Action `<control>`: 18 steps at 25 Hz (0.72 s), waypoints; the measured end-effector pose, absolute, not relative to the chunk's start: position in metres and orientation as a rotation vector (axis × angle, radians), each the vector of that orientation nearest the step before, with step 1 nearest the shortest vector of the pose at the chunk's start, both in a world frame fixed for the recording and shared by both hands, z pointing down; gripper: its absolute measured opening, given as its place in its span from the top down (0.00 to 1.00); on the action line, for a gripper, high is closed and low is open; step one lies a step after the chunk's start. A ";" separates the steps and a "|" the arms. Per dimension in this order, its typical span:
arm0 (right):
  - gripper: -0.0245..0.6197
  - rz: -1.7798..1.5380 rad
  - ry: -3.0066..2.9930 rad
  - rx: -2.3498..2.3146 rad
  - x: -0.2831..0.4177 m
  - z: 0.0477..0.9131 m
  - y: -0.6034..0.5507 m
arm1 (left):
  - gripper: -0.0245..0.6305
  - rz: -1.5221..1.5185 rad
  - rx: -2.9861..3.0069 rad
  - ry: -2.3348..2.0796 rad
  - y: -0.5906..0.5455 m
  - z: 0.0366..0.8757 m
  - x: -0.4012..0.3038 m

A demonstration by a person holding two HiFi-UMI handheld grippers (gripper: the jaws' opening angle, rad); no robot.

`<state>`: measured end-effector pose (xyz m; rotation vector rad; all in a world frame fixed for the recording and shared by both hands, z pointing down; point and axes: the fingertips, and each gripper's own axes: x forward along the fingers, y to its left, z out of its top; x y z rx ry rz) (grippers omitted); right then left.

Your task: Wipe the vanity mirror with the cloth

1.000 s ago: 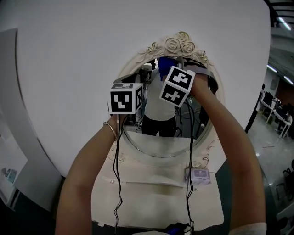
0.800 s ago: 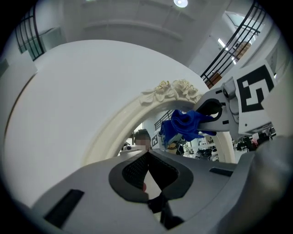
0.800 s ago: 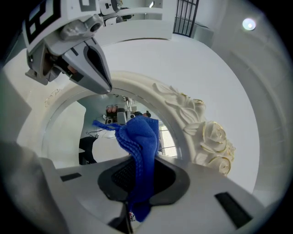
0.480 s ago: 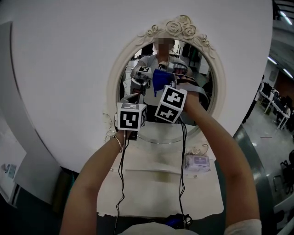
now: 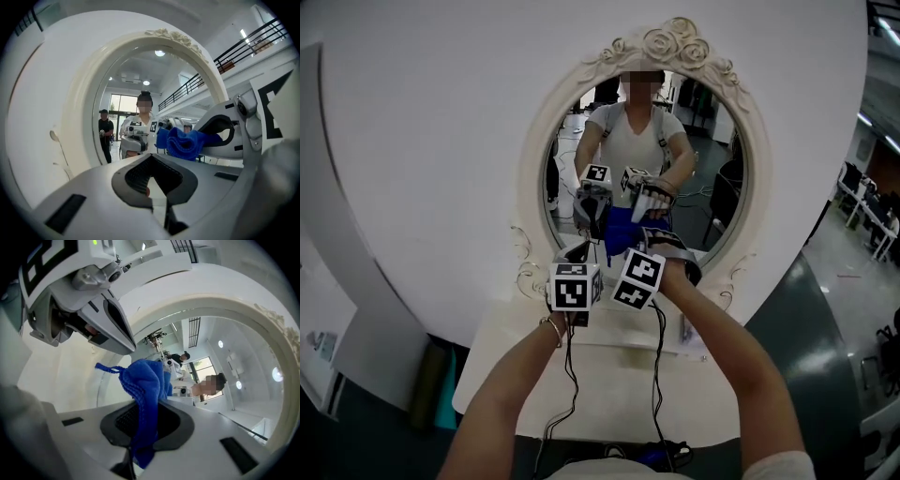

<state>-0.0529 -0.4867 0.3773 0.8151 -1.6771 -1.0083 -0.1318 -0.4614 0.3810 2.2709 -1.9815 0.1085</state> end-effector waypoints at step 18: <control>0.86 -0.768 -1.749 0.636 -0.060 0.558 -0.480 | 0.95 0.173 2.098 -1.888 -0.430 0.524 -0.134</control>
